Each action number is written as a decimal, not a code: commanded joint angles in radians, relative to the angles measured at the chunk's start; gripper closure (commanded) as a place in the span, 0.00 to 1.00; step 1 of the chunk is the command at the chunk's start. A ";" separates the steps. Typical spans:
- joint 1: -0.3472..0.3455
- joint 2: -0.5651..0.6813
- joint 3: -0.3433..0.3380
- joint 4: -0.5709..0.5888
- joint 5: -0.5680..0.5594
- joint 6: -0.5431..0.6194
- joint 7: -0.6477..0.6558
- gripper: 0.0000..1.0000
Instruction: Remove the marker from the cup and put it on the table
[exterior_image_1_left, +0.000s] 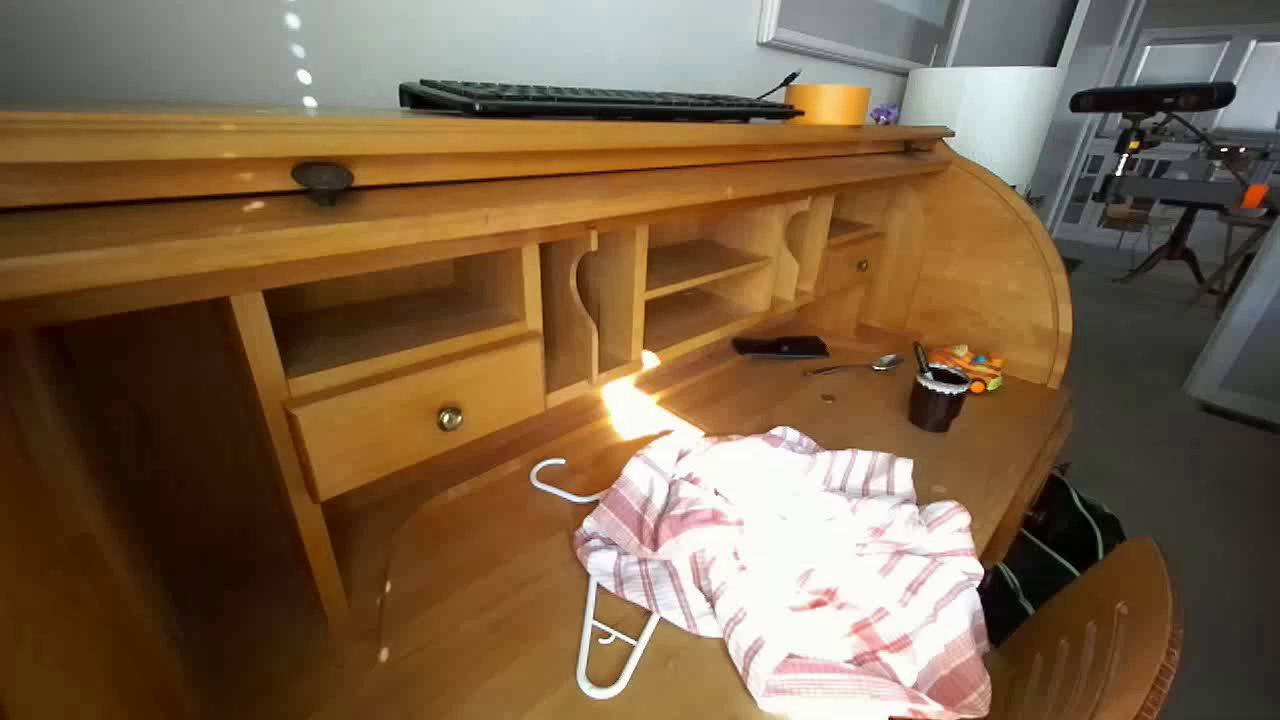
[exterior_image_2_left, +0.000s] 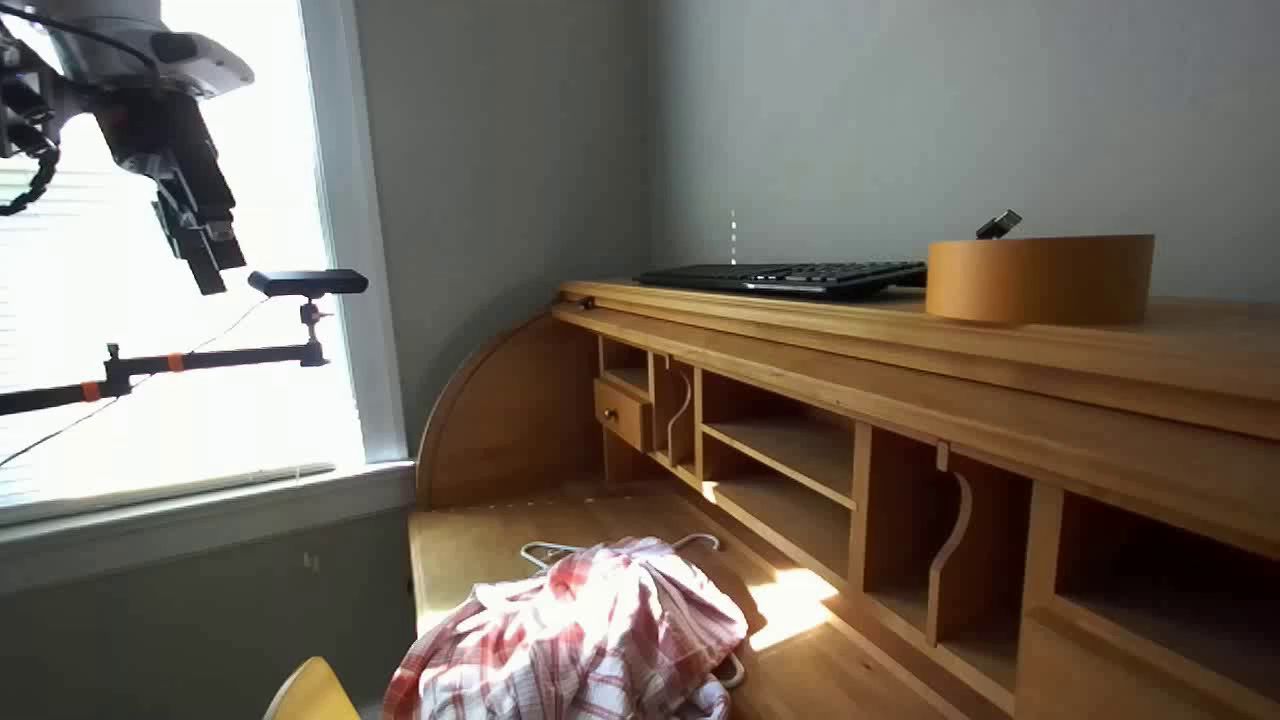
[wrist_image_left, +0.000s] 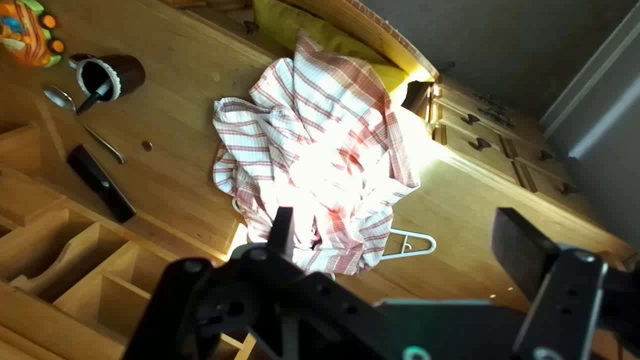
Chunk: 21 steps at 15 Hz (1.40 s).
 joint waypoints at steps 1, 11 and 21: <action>0.015 0.005 -0.009 0.002 -0.009 -0.002 0.009 0.00; 0.000 0.028 -0.044 -0.026 -0.005 0.065 0.003 0.00; -0.069 0.148 -0.310 -0.109 -0.006 0.256 -0.218 0.00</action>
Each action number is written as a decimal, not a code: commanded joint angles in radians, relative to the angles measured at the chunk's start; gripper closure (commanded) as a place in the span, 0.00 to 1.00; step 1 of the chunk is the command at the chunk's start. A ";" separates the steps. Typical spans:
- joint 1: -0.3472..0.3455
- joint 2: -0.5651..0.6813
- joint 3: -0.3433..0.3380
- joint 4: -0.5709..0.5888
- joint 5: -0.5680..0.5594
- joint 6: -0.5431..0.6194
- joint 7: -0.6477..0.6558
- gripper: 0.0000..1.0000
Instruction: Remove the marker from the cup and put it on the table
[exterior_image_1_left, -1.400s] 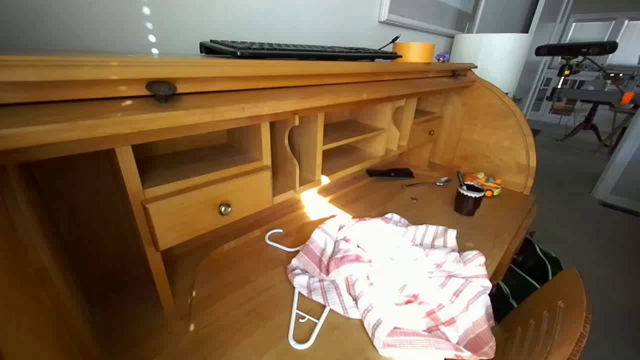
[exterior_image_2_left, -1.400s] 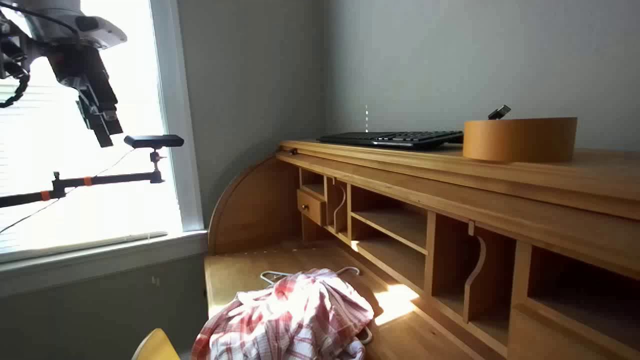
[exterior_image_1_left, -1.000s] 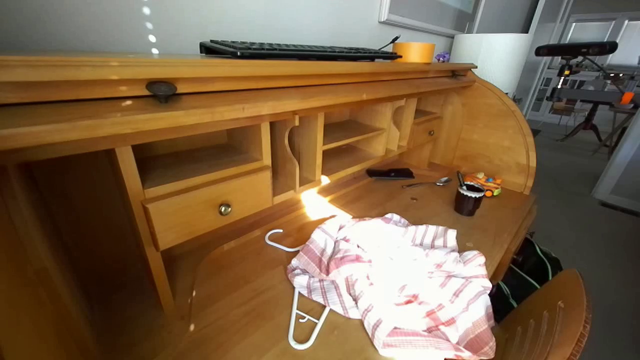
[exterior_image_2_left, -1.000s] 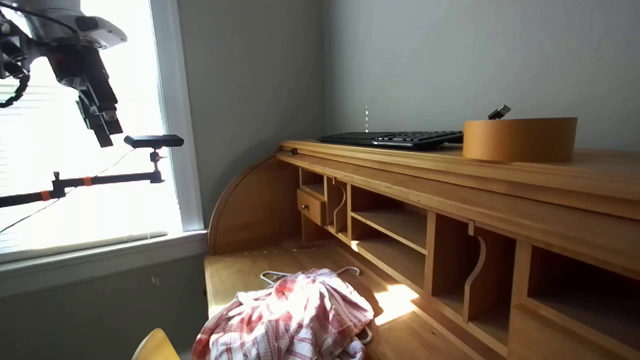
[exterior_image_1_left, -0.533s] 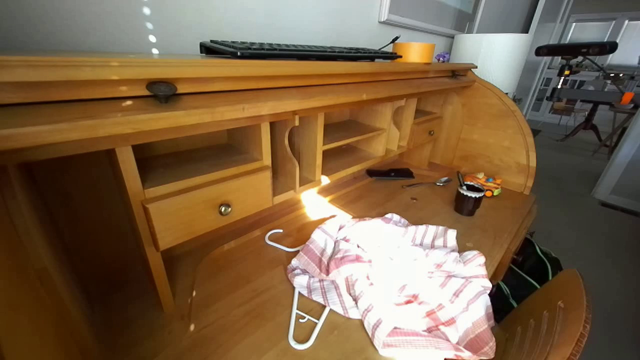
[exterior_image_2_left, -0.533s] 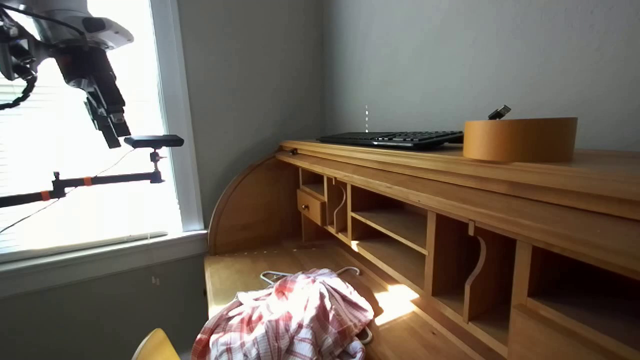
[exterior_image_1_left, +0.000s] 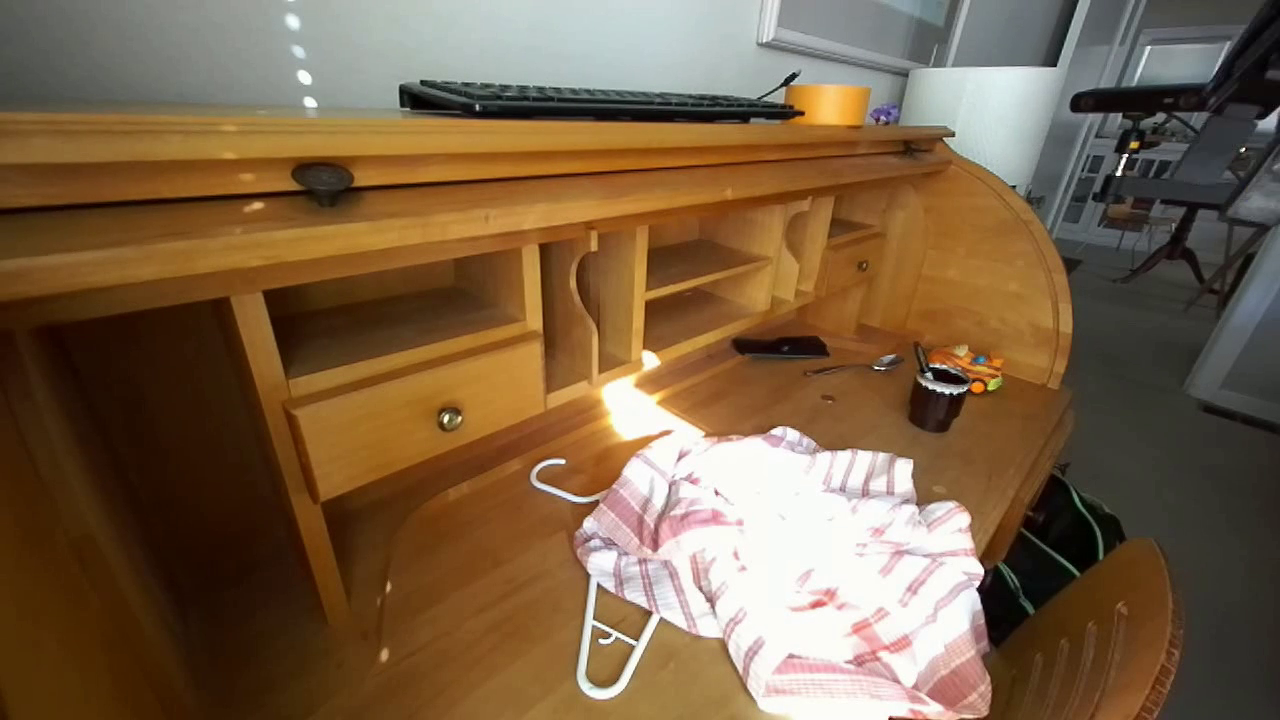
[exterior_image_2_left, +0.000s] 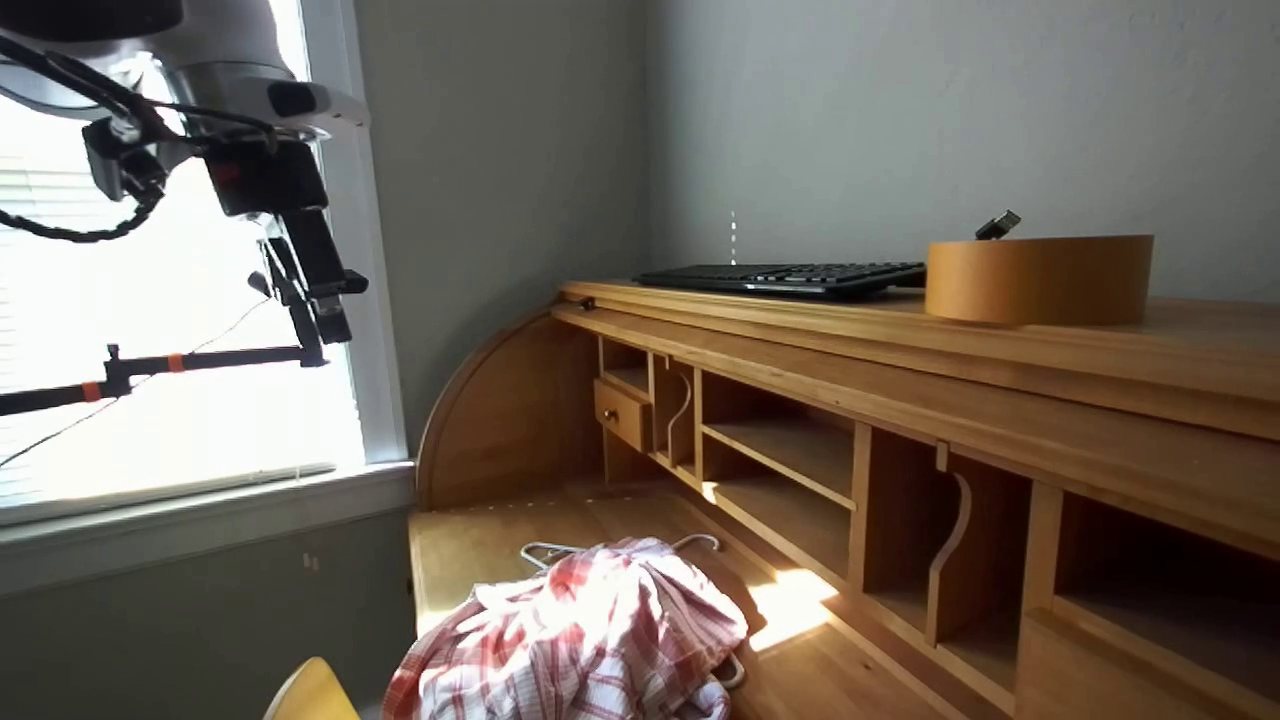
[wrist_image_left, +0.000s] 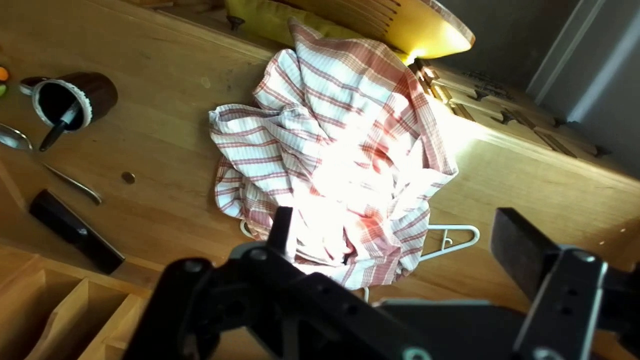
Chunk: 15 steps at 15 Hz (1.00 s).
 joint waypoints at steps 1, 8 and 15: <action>-0.029 0.049 -0.074 -0.013 -0.020 0.044 -0.129 0.00; -0.151 0.093 -0.075 0.009 -0.173 0.059 -0.059 0.00; -0.229 0.158 -0.117 0.021 -0.238 0.165 -0.039 0.00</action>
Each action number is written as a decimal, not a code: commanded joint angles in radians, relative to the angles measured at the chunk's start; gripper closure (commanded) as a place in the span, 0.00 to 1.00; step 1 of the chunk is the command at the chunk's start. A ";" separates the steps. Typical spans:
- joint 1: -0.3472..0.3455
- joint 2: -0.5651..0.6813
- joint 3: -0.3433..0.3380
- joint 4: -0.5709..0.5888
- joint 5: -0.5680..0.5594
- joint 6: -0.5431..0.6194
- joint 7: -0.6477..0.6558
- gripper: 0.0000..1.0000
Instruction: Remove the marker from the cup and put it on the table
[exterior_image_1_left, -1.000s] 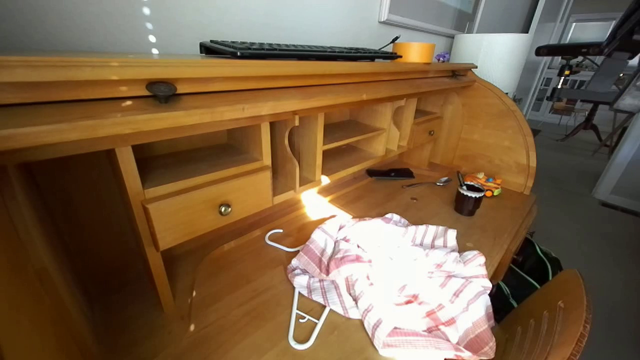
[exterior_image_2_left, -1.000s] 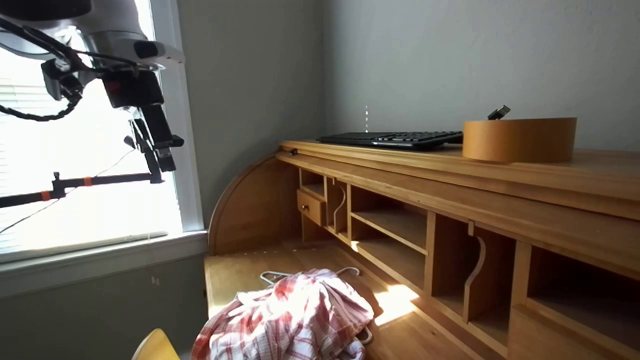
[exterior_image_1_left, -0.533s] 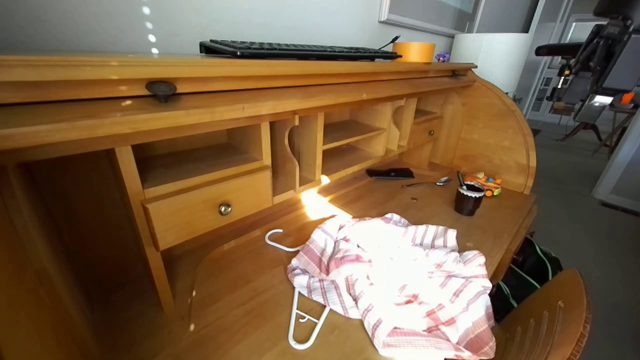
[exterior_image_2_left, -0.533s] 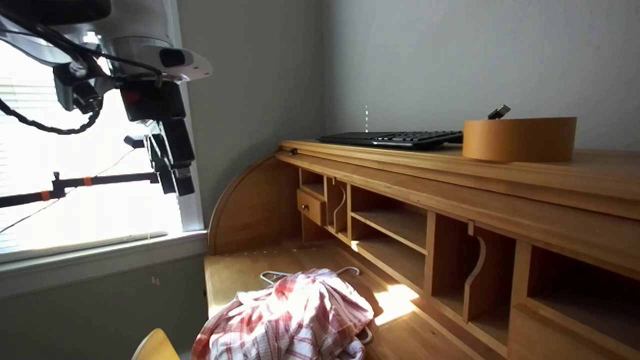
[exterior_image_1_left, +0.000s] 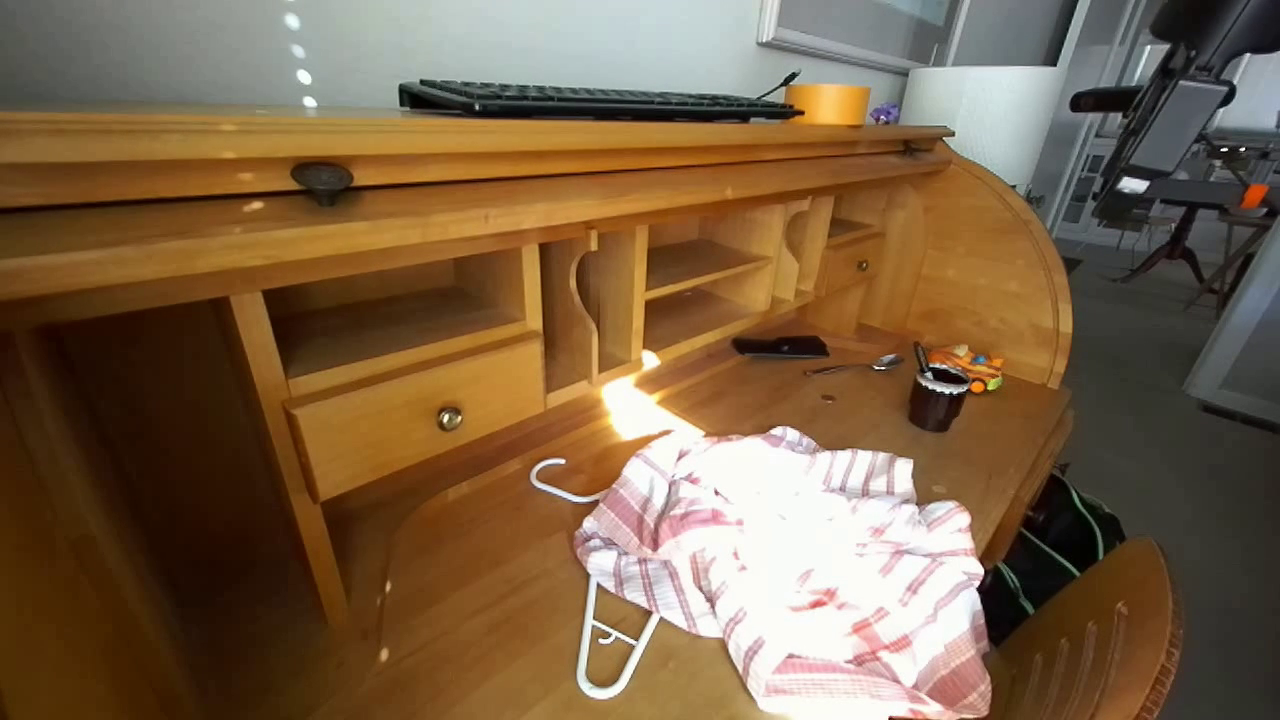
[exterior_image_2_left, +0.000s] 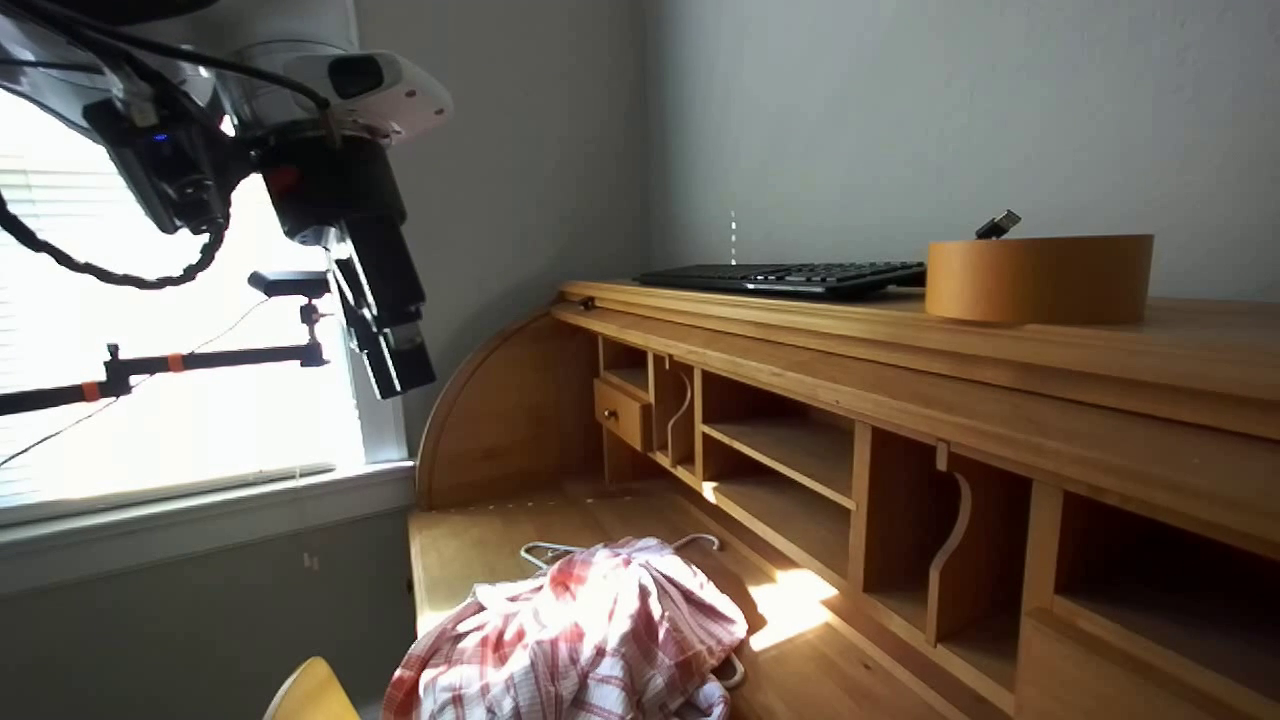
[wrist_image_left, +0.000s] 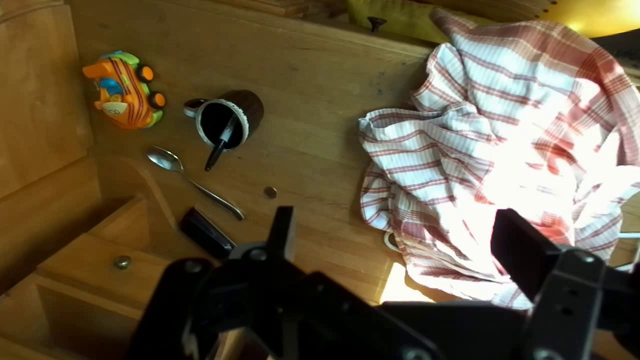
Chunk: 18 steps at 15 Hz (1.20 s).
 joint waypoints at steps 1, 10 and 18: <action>-0.027 0.060 -0.031 0.014 -0.017 0.046 0.000 0.00; -0.086 0.273 -0.157 0.077 0.021 0.142 -0.092 0.00; -0.092 0.293 -0.159 0.084 0.019 0.118 -0.082 0.00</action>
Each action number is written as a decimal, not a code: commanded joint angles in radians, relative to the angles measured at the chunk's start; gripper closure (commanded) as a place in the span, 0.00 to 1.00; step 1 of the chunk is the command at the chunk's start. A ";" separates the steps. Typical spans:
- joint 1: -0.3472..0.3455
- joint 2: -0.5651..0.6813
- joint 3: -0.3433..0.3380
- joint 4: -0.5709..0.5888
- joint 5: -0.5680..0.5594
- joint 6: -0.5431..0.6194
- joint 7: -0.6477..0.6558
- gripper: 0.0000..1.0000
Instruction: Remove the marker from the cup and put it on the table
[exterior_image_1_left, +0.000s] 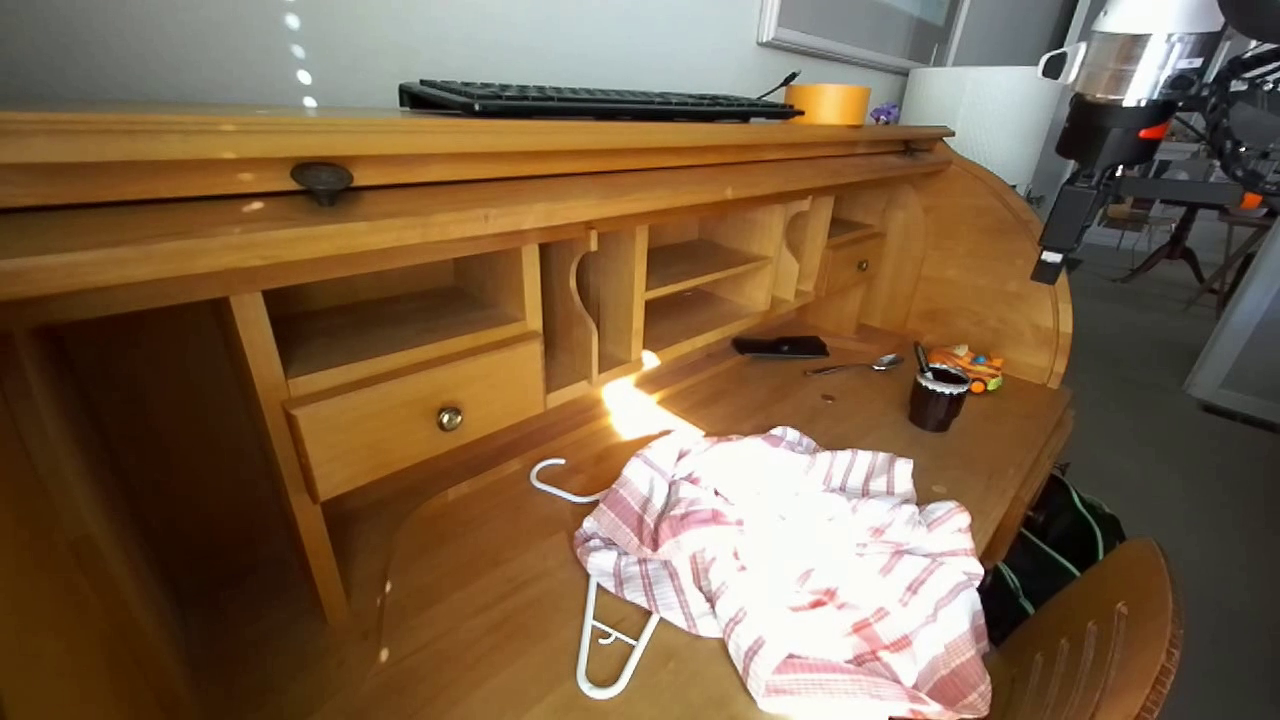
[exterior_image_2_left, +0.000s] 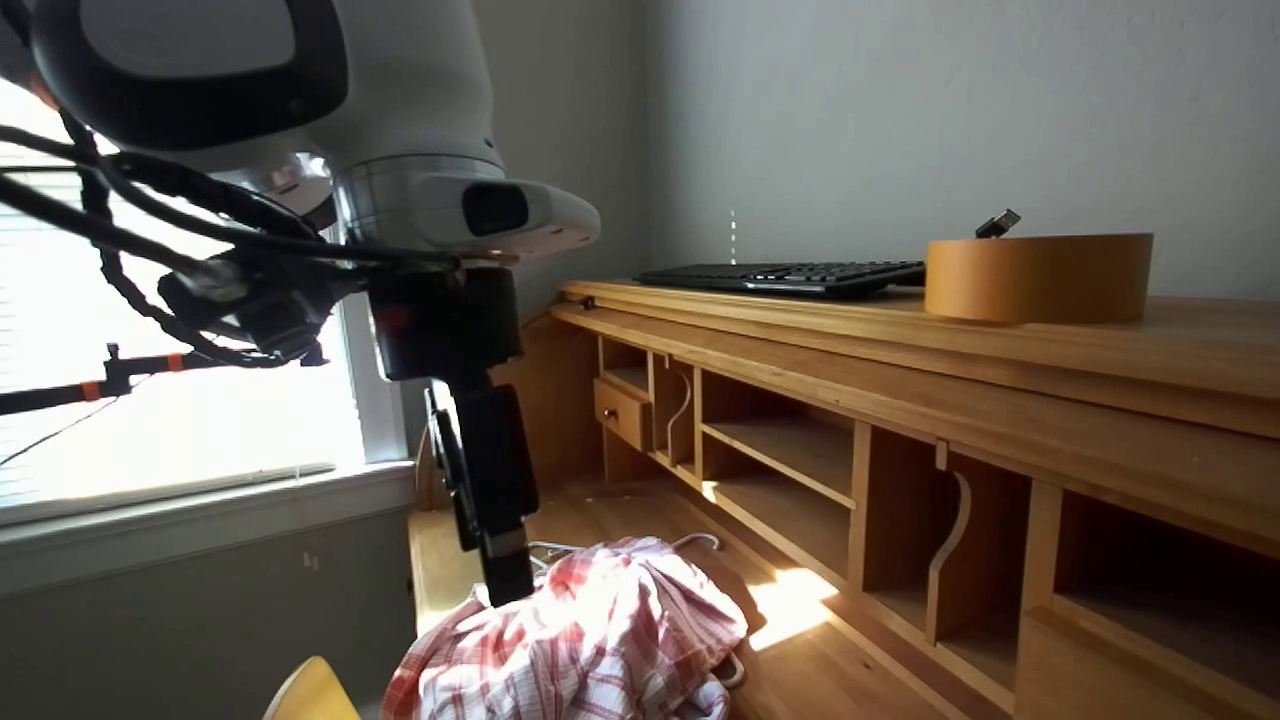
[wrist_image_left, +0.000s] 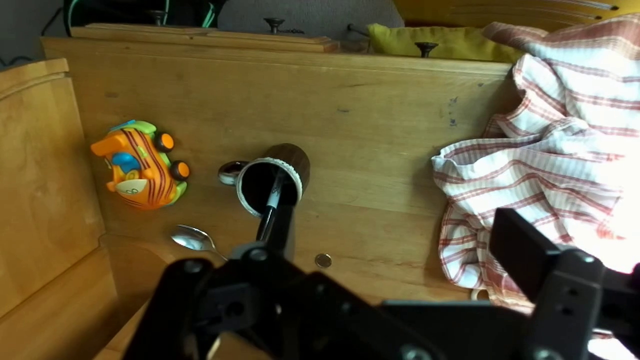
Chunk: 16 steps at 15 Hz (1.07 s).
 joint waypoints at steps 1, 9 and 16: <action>-0.005 0.000 0.004 0.002 0.002 -0.002 -0.002 0.00; -0.002 0.060 -0.010 0.055 0.031 -0.068 -0.034 0.00; 0.002 0.177 -0.078 0.094 0.205 0.021 -0.331 0.00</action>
